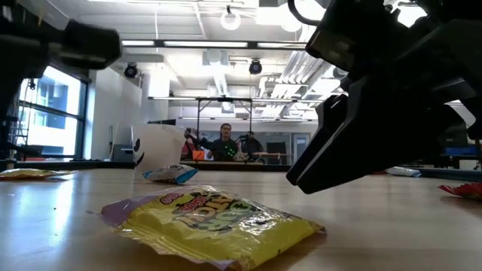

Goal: Sort candy
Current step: Put the white candy into the orange bucket

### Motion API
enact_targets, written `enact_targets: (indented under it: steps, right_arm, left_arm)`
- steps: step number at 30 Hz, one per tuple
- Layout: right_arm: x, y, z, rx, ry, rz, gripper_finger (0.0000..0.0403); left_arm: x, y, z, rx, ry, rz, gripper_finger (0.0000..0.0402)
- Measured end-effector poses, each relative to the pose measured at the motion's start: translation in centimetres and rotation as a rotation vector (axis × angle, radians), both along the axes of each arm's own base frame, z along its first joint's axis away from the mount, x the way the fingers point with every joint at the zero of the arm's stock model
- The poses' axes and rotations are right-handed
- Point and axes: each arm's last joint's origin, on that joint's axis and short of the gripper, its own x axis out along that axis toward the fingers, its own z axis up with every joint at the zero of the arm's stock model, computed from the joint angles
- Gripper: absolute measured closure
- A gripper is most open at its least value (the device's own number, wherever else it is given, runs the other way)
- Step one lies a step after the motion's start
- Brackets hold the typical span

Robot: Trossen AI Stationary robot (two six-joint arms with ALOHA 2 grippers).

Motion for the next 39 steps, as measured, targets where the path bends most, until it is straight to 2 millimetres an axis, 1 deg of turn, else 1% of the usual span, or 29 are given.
enact_targets:
  steps: [2,4,8,12,14,25,33,39]
  right_arm:
    - [0.0,0.0,0.0,0.0,0.002,-0.001,0.0206]
    - [0.0,0.0,0.0,0.003,0.003,0.002,0.0206]
    - [0.0,0.0,0.0,0.005,0.004,0.002,0.0206]
    - [0.0,0.0,0.0,0.005,0.004,0.003,0.0206]
    - [0.0,0.0,0.0,0.005,0.004,0.003,0.0206]
    - [0.0,0.0,0.0,0.005,0.004,0.003,0.0206]
    - [0.0,0.0,0.0,0.005,0.004,0.003,0.0206]
    - [0.0,0.0,0.0,0.005,0.004,0.003,0.0206]
  left_arm:
    - [0.0,0.0,-0.4,0.018,0.02,0.002,0.0292]
    - [0.0,0.0,-0.3,0.019,0.019,-0.001,0.0274]
    - [0.0,-0.3,0.1,0.028,0.014,-0.019,0.0258]
    - [-0.2,-0.9,0.6,0.052,-0.012,-0.073,0.0258]
    - [-0.3,-1.0,0.7,0.055,-0.014,-0.07,0.0258]
    - [0.4,-0.9,-1.6,0.081,0.042,-0.04,0.0258]
    - [0.7,-0.5,-1.9,0.041,0.095,-0.022,0.0259]
    - [0.8,-0.5,-1.7,0.046,0.109,-0.066,0.0265]
